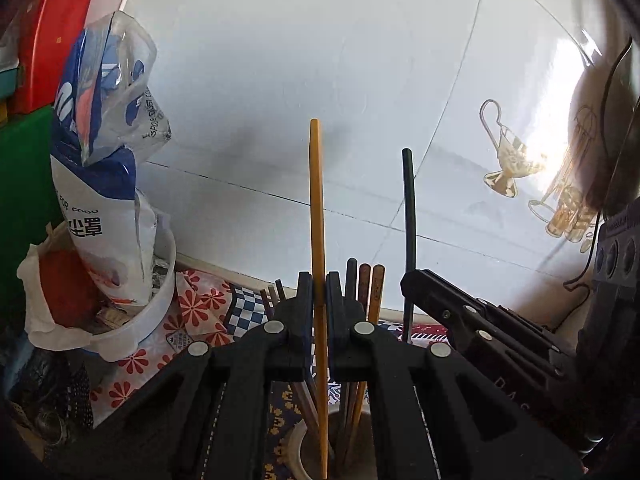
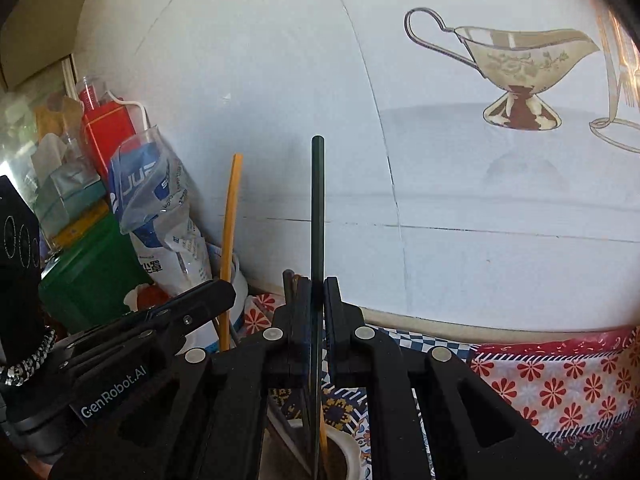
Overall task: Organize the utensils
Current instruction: 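Lift both chopsticks and lower them into the white cup with both tools, then open both tools and withdraw them up from the white cup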
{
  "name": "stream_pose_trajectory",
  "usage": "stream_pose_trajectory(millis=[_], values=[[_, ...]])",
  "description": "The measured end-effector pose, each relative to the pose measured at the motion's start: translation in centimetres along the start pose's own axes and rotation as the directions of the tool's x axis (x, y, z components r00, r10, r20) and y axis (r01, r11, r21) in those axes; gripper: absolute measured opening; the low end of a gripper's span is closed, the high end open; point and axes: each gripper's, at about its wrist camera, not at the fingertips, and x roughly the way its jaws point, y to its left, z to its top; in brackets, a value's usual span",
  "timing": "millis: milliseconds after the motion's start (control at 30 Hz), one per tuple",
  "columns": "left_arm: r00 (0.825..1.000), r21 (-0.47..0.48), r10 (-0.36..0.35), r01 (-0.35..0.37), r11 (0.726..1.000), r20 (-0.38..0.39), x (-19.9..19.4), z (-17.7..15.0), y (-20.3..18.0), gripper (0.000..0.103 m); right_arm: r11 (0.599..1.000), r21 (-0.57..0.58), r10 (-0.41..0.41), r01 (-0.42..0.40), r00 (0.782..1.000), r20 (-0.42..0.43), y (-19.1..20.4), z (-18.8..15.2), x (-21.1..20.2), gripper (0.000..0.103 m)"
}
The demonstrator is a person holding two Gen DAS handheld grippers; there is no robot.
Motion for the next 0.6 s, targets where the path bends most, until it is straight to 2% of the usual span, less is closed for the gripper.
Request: stream_pose_trajectory(millis=[233,600], values=[[1.0,0.043,0.0,0.001,0.999,-0.028,1.7,-2.0,-0.5,0.004,1.0,0.003,-0.012,0.012,0.999,-0.047,-0.8,-1.3,1.1,0.005],[0.984,0.093,-0.005,0.022,0.995,-0.177,1.3,-4.5,-0.3,0.004,0.998,-0.055,-0.027,0.017,0.983,-0.182,-1.1,-2.9,0.2,0.005]])
